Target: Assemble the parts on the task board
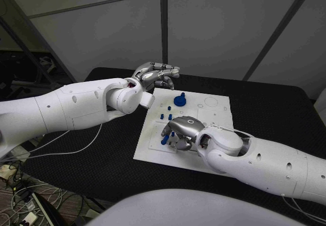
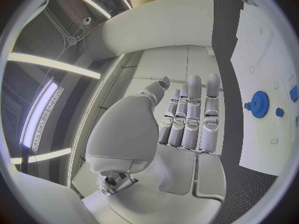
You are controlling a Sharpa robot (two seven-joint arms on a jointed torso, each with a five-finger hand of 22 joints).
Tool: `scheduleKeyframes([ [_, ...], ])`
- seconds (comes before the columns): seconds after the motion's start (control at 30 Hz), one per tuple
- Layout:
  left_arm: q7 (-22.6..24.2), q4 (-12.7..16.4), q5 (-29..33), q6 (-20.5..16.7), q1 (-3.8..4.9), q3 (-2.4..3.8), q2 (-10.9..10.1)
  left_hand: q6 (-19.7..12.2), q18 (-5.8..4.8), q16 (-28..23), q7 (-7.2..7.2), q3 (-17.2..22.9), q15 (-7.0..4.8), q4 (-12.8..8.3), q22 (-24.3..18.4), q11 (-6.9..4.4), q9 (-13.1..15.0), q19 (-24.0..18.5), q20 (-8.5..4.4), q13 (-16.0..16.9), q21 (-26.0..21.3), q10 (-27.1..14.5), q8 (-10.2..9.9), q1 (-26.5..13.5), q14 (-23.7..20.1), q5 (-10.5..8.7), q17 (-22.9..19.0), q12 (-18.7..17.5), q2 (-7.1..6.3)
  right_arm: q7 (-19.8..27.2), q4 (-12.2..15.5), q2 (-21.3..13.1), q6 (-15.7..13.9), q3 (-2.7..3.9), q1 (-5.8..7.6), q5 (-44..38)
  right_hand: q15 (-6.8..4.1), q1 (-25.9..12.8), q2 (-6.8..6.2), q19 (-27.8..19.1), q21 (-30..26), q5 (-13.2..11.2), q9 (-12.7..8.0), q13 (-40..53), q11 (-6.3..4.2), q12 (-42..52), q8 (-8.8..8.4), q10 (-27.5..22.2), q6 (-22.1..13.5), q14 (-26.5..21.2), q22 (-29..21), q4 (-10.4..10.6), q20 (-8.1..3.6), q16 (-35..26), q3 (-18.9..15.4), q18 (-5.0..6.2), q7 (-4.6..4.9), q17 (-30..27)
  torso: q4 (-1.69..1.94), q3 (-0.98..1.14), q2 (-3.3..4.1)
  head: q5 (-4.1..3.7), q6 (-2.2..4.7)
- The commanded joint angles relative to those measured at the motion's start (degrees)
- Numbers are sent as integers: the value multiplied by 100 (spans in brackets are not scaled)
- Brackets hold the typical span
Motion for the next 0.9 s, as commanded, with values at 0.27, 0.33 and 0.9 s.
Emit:
scheduleKeyframes([
  [0.27, -3, -1, 9, 80, 12, 6, 5, -15, 279, -20, 21, -44, 12, -6, -15, 7, 3, 34, -3, 7, -39, -53, 30, 43, -14, 1, -23, 42, 40, 227, 113, -34, -382, 1, -7, 198, -94, 66, 47, 219, 245, 83, 21, 39, -126, 250, 22, 426, -16, 65, 342, -4, -67, 166, 31, -35, 3, 187, 3, -2, 2, 12, -1],
  [0.33, -4, -2, 9, 80, 11, 6, 5, -15, 279, -20, 21, -44, 12, -6, -15, 7, 3, 34, -3, 7, -39, -53, 30, 43, -14, 1, -23, 42, 40, 230, 135, -50, -404, 1, -10, 207, -103, 74, 49, 239, 269, 89, 22, 41, -139, 268, 22, 472, -15, 67, 368, -6, -76, 169, 41, -42, 1, 188, 1, -1, 2, 15, -1],
  [0.9, -24, -16, 9, 95, 10, 6, 4, -15, 279, -20, 21, -44, 12, -6, -15, 7, 3, 34, -3, 7, -39, -53, 30, 43, -14, 1, -23, 42, 40, 82, 223, -208, -580, 1, -19, 160, -79, 60, -25, 162, 164, 95, 13, -7, -88, 133, 7, 275, -103, 71, 255, 8, -79, 174, 59, -14, 9, 169, 3, 4, 2, -24, -1],
])
